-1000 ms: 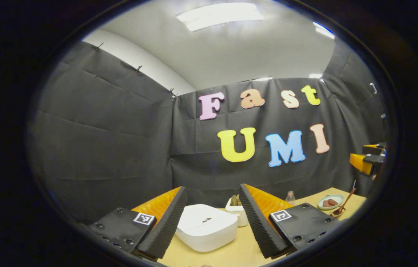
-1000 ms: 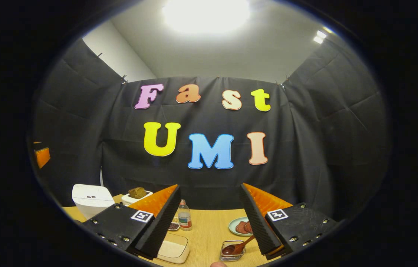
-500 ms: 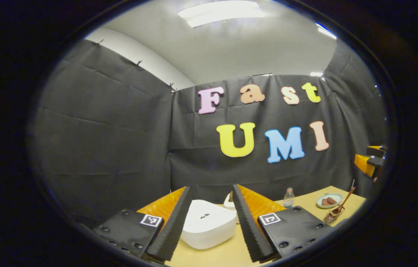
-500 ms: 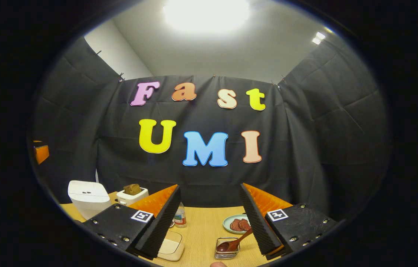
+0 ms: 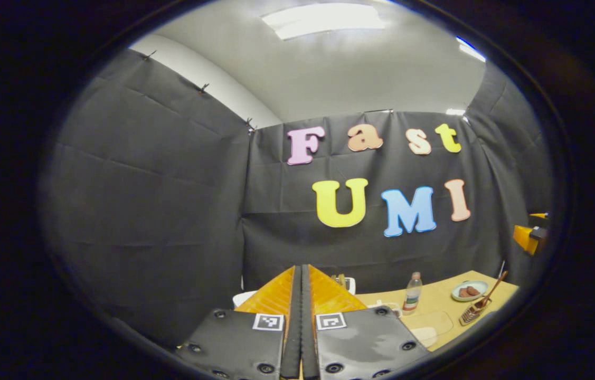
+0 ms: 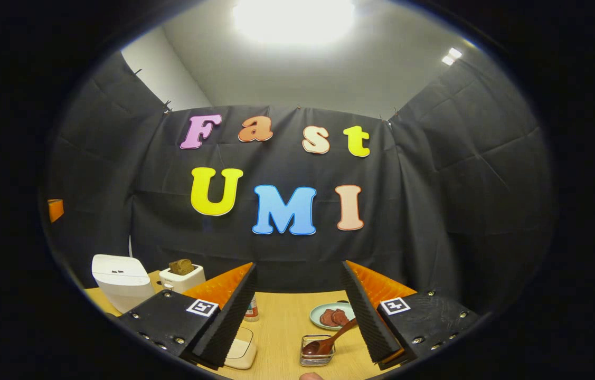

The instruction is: Close the left gripper, press the button to open the rice cooker; take a wooden spoon from the chopstick holder with the right hand, scoop a spoonful of rice and pour it into the rice cooker, then put the wooden spoon back into the chopstick holder.

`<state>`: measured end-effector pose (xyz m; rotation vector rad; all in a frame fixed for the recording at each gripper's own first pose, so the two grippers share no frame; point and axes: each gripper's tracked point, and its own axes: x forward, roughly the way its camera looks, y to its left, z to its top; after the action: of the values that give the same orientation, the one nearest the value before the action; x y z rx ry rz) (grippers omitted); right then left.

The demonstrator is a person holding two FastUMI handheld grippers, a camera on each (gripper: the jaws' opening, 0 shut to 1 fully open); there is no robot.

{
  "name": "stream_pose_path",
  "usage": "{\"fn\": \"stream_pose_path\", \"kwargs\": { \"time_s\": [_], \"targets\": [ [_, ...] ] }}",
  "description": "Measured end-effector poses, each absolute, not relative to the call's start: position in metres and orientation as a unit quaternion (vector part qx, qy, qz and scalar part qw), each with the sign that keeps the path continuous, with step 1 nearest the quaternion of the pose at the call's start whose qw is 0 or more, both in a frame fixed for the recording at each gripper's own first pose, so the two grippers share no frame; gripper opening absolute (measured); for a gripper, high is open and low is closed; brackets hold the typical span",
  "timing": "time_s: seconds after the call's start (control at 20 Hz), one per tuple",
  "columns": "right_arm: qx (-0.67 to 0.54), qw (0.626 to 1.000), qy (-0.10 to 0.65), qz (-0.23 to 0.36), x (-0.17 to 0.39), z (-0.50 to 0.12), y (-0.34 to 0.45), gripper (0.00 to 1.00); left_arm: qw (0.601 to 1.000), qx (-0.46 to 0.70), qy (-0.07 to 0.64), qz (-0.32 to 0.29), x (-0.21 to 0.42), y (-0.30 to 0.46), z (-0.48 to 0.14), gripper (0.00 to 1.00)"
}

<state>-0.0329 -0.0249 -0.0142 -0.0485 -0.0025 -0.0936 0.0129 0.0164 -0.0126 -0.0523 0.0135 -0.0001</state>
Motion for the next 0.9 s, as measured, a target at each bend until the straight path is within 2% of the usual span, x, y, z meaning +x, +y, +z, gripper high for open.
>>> {"fn": "stream_pose_path", "kwargs": {
  "time_s": [0.4, 0.6, 0.65, 0.9],
  "targets": [
    [-0.031, 0.996, 0.01, -0.087, -0.056, -0.024, -0.021, 0.96, 0.996, -0.056, 0.042, -0.056, 0.079, 0.027, -0.051, 0.09],
    [-0.018, 0.993, 0.019, -0.116, -0.075, -0.028, -0.02, 0.96, 0.995, -0.058, 0.058, -0.065, 0.114, 0.041, -0.073, 0.08],
    [-0.019, 0.992, 0.021, -0.124, -0.08, -0.029, -0.021, 0.94, 0.994, -0.059, 0.064, -0.068, 0.119, 0.043, -0.079, 0.11],
    [-0.027, 0.985, 0.033, -0.166, -0.107, -0.034, -0.038, 0.96, 0.988, -0.058, 0.108, -0.093, 0.155, 0.044, -0.126, 0.08]
  ]
}}
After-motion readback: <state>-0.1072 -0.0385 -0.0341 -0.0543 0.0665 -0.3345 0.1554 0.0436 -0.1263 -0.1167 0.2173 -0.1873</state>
